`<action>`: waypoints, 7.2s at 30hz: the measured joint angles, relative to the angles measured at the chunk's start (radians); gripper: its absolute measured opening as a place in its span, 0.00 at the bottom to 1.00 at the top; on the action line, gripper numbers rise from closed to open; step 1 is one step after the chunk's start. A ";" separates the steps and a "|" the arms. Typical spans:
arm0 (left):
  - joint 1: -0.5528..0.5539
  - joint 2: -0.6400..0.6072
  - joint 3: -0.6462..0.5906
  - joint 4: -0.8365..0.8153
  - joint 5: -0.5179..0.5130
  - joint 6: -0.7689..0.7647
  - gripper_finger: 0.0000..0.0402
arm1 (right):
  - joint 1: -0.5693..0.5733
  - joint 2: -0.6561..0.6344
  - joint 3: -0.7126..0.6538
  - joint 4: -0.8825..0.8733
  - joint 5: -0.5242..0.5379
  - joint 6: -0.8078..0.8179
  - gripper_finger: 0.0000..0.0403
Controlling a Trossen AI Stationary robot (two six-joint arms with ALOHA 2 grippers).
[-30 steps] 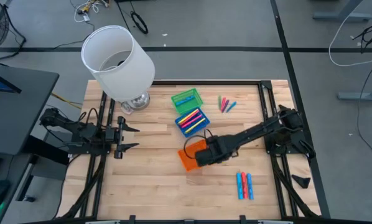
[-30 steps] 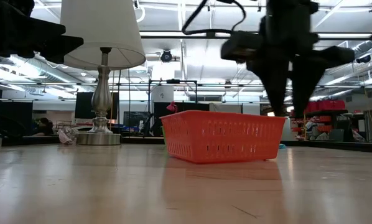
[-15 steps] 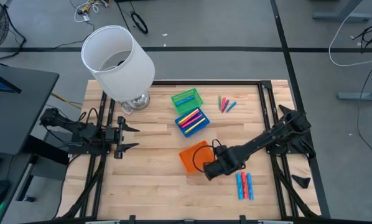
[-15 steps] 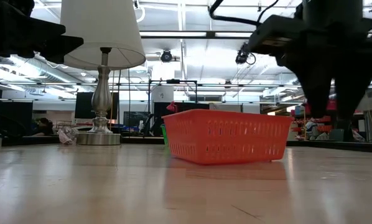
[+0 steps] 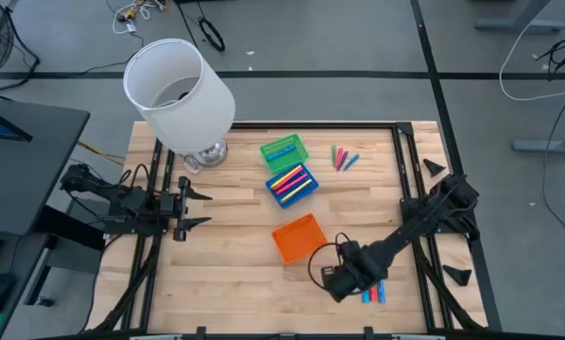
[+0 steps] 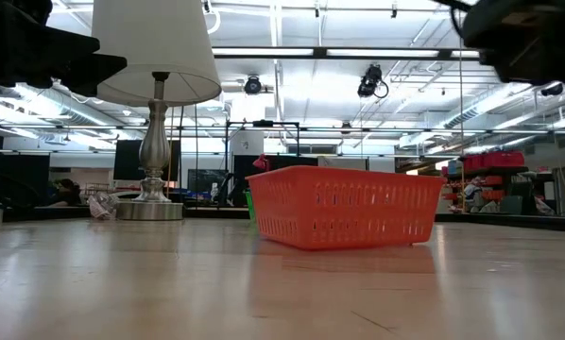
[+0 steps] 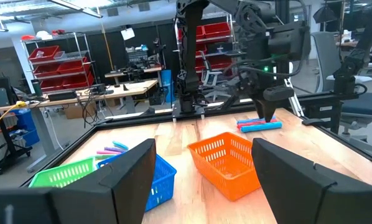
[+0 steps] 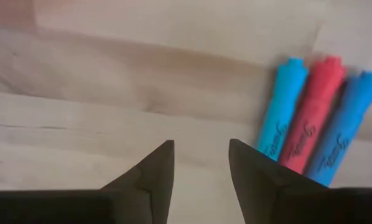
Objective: Pick & Place Markers
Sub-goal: Put the left blue highlighter pen into the green bin
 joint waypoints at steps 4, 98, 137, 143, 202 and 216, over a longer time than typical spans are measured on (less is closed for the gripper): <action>0.000 0.000 0.000 0.000 0.000 0.000 0.68 | 0.040 0.000 0.000 -0.002 0.001 0.064 0.38; 0.000 0.000 0.000 0.000 0.000 0.000 0.68 | -0.079 -0.195 -0.207 -0.135 -0.072 -0.585 0.12; 0.000 0.000 0.000 0.000 0.000 0.000 0.68 | -0.536 -0.216 -0.206 -0.333 0.308 -2.080 0.12; 0.000 0.000 0.000 0.000 0.000 0.000 0.68 | -0.605 -0.183 -0.168 -0.316 0.442 -2.191 0.12; 0.000 0.000 0.000 0.000 0.000 0.000 0.68 | -0.952 0.480 0.672 -0.039 0.472 -2.925 0.12; 0.000 0.000 0.000 0.000 0.000 0.000 0.68 | -0.952 0.480 0.661 -0.014 0.482 -2.844 0.16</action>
